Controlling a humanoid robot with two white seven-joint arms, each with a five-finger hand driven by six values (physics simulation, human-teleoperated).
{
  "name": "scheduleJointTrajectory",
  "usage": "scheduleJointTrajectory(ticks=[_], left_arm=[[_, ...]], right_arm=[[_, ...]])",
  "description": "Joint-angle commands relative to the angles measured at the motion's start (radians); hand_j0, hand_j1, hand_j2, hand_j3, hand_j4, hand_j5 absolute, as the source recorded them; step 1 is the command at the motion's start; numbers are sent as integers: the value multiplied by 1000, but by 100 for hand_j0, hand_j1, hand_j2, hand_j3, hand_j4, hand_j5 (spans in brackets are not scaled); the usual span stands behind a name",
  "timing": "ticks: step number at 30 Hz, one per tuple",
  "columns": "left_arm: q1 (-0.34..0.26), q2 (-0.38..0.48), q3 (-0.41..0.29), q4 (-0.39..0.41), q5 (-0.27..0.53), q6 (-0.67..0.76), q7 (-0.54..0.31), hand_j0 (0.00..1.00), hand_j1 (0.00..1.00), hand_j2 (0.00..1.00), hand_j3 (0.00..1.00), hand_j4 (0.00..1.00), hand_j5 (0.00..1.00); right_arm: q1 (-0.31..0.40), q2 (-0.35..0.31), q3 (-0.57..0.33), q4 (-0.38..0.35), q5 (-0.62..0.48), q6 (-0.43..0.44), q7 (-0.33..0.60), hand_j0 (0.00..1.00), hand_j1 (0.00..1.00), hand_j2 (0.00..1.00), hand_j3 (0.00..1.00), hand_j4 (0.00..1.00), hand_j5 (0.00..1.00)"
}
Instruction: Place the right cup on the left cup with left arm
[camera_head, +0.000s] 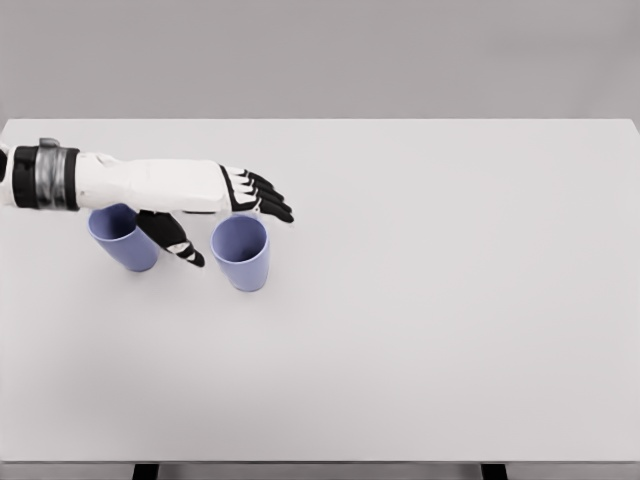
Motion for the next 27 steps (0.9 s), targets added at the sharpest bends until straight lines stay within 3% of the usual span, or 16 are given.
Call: scheduleJointTrajectory(ticks=[1, 21, 27], left_arm=[[0, -12, 3, 48, -9, 3, 1, 100, 100, 100, 100, 100, 100], [40, -61, 0, 82, -32, 3, 0, 100, 100, 100, 100, 100, 100], [41, -63, 7, 79, -78, 3, 1, 100, 100, 100, 100, 100, 100]], right_arm=[[0, 0, 0, 0, 1, -1, 0, 100, 100, 100, 100, 100, 100], [0, 0, 0, 0, 1, -1, 0, 100, 100, 100, 100, 100, 100], [0, 0, 0, 0, 1, -1, 0, 100, 100, 100, 100, 100, 100]])
